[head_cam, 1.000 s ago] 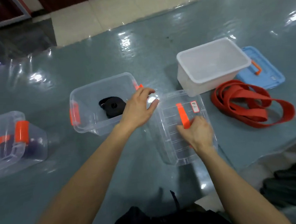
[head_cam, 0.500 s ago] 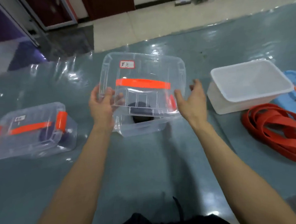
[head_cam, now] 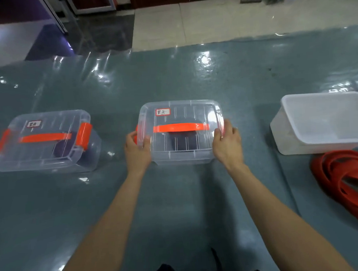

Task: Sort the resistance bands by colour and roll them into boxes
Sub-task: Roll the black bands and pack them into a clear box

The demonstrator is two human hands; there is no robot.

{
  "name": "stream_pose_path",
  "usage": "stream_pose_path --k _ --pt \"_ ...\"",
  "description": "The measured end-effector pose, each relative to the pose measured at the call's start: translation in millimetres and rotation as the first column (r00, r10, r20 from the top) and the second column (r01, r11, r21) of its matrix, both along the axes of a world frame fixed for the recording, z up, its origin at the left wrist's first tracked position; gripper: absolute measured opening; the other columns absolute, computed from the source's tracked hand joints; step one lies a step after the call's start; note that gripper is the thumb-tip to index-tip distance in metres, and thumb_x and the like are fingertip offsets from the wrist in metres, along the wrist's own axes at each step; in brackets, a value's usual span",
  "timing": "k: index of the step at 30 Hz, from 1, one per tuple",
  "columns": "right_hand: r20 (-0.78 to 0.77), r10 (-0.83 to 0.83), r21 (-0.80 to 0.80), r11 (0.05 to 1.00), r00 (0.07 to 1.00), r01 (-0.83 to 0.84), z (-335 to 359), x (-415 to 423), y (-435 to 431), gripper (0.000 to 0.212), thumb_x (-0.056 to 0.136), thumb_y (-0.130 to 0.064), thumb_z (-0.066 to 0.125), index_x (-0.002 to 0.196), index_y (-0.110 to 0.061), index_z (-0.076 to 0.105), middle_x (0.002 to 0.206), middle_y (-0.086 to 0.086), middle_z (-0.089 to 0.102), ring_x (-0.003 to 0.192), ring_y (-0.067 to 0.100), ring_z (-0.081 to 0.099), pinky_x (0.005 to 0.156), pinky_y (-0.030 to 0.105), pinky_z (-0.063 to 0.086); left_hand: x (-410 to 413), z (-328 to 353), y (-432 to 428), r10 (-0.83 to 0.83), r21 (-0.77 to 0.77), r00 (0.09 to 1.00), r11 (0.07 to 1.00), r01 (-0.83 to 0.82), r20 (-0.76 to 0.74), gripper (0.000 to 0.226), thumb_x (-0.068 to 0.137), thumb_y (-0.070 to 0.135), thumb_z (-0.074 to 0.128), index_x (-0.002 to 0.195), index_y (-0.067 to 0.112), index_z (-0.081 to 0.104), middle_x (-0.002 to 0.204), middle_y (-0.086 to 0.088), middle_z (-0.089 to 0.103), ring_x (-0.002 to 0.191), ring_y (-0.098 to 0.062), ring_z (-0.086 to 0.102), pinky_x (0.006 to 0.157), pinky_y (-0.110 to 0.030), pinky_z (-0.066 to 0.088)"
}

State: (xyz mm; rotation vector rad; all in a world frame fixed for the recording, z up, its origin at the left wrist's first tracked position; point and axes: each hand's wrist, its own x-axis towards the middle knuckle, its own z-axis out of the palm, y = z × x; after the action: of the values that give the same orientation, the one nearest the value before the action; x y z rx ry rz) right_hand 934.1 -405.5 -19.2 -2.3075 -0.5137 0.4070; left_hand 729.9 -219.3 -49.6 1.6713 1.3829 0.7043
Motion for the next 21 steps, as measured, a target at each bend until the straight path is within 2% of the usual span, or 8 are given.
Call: stream_pose_path --k 3,5,7,10,12,15,18,21 --pt "-0.181 -0.121 0.091 0.986 0.976 0.139 -4 7 2 0.080 0.105 -0.041 0.056 0.169 -0.012 0.019 0.166 0.017 0.039 0.151 0.037 0.040 0.122 0.050 0.034 0 -4 9 0.123 -0.321 0.983 0.944 -0.074 0.134 0.068 0.096 0.041 0.080 0.148 0.005 0.055 0.129 -0.001 0.064 0.118 -0.026 0.068 0.100 -0.039 0.053" --pt "-0.410 -0.227 0.118 0.947 0.883 0.298 -7 12 1 0.082 0.097 -0.050 0.068 0.159 -0.005 0.040 0.153 0.016 0.056 0.143 0.037 0.053 0.114 0.046 0.042 -1 -5 10 0.151 -0.449 0.955 0.893 -0.022 0.254 0.052 0.087 0.043 0.083 0.126 0.009 0.073 0.116 -0.006 0.078 0.111 -0.032 0.076 0.099 -0.049 0.060" --pt "-0.518 -0.235 0.159 0.918 0.822 0.363 -8 12 -3 0.061 0.093 -0.052 0.074 0.130 -0.004 0.067 0.119 0.011 0.073 0.118 0.036 0.069 0.101 0.046 0.054 0 -3 5 0.143 -0.322 0.959 0.945 -0.059 0.246 0.044 0.088 0.037 0.084 0.123 0.012 0.074 0.110 -0.002 0.079 0.100 -0.022 0.077 0.099 -0.046 0.062" --pt "-0.198 -0.190 0.214 0.949 0.962 0.232 -6 9 -6 0.035 0.097 -0.045 0.071 0.108 -0.011 0.072 0.093 0.004 0.075 0.090 0.029 0.071 0.089 0.048 0.058 3 -2 -3 0.151 -0.044 0.974 0.988 -0.145 0.170 0.046 0.093 0.026 0.084 0.134 0.011 0.070 0.116 0.001 0.076 0.104 -0.019 0.073 0.100 -0.035 0.058" --pt "-0.012 -0.138 0.162 0.977 0.990 0.138 -2 6 -6 0.030 0.102 -0.042 0.063 0.109 -0.014 0.071 0.092 0.003 0.074 0.087 0.028 0.070 0.084 0.044 0.058 5 2 -8 0.167 0.018 0.977 0.985 -0.170 0.131 0.046 0.094 0.030 0.083 0.135 0.013 0.071 0.117 0.000 0.078 0.108 -0.021 0.075 0.100 -0.036 0.059" --pt "0.108 -0.062 0.017 0.998 0.992 0.061 1 6 -2 0.036 0.109 -0.041 0.053 0.121 -0.009 0.064 0.105 0.014 0.075 0.097 0.038 0.070 0.086 0.047 0.056 5 7 -11 0.164 0.103 0.981 0.979 -0.174 0.102 0.035 0.095 0.033 0.081 0.126 0.016 0.077 0.101 0.005 0.078 0.097 -0.024 0.076 0.093 -0.040 0.061" --pt "0.215 0.029 -0.150 0.989 0.976 0.003 0 7 5 0.036 0.114 -0.031 0.045 0.128 0.001 0.055 0.108 0.023 0.072 0.099 0.044 0.069 0.074 0.042 0.047 5 14 -14 0.133 0.207 0.991 0.969 -0.137 0.036 0.020 0.098 0.033 0.076 0.109 0.017 0.081 0.083 -0.004 0.077 0.080 -0.032 0.071 0.078 -0.041 0.059" --pt "0.272 0.106 -0.254 0.967 0.956 -0.035 1 7 8 0.042 0.116 -0.027 0.040 0.137 0.008 0.049 0.113 0.025 0.072 0.100 0.043 0.071 0.075 0.043 0.049 6 20 -17 0.135 0.276 0.987 0.955 -0.106 -0.087 0.021 0.102 0.033 0.072 0.103 0.014 0.082 0.071 -0.012 0.069 0.069 -0.036 0.062 0.069 -0.043 0.051"
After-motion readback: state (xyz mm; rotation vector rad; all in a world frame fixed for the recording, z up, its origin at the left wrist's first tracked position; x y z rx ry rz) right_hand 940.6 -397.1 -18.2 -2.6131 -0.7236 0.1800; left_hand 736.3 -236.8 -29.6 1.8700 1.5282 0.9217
